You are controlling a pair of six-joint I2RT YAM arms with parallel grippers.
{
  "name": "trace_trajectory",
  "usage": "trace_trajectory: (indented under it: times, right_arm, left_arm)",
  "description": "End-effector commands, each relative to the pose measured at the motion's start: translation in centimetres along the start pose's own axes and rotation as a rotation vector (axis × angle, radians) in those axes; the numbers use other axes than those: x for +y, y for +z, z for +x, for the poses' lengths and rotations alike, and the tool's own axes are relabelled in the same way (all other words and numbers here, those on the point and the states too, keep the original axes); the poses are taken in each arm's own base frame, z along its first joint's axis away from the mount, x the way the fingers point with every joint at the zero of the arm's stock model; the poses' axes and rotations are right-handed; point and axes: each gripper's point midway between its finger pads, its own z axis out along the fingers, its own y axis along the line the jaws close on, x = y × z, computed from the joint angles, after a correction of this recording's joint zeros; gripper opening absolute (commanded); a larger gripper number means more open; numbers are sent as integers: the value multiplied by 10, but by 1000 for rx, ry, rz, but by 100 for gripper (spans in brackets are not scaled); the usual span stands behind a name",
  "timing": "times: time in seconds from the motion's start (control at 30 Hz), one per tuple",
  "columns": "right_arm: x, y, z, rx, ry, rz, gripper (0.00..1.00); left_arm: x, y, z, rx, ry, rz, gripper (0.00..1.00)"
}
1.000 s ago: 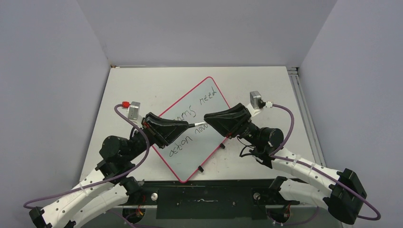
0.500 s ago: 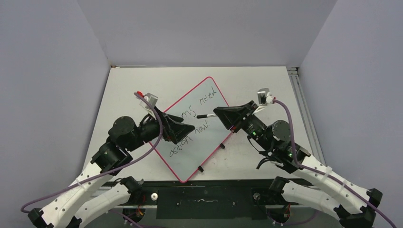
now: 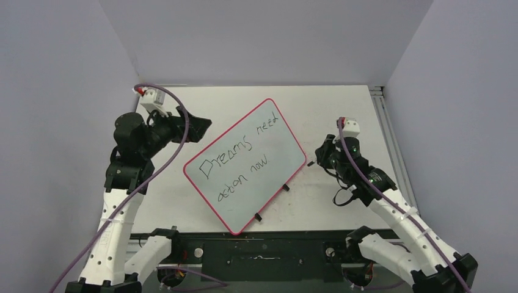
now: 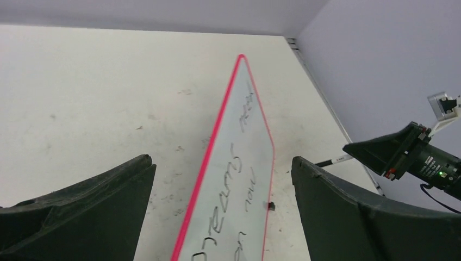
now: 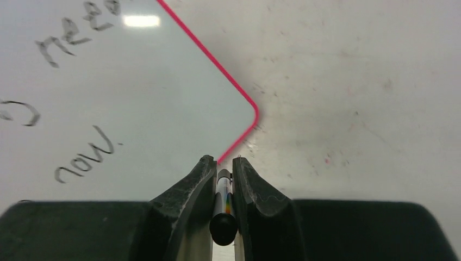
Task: Write a sentence on the whiteboard
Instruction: Place the whiteboard marker at the center of the board.
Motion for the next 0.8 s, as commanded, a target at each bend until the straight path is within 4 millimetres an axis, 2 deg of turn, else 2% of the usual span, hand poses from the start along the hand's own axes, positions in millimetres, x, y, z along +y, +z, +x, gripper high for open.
trace_trajectory:
  times: [0.0, 0.17, 0.2, 0.23, 0.33, 0.4, 0.43, 0.5, 0.67, 0.77]
  right_arm:
    - [-29, 17, 60, 254, 82, -72, 5]
    - [-57, 23, 107, 408, 204, -103, 6]
    - [-60, 25, 112, 424, 212, -103, 6]
    - [-62, 27, 120, 451, 222, -104, 6]
    - [-67, 35, 135, 495, 238, -88, 9]
    - [-73, 40, 141, 504, 241, -61, 12]
    - [-76, 43, 143, 503, 241, -43, 18]
    - [-84, 47, 146, 495, 236, -2, 22]
    - [-99, 54, 143, 463, 212, 69, 44]
    - [-108, 57, 134, 424, 198, 119, 64]
  left_arm:
    - [40, -17, -10, -101, 51, -165, 96]
    - [93, -47, 3, -164, 105, -453, 97]
    - [104, -53, 6, -181, 102, -515, 100]
    - [113, -61, 7, -209, 85, -572, 97]
    - [143, -80, 16, -256, 60, -748, 96]
    - [154, -92, 20, -264, 67, -828, 96]
    - [158, -96, 20, -262, 77, -857, 96]
    - [163, -104, 21, -265, 90, -903, 96]
    - [162, -108, 24, -272, 94, -897, 96]
    - [160, -111, 24, -284, 94, -892, 96]
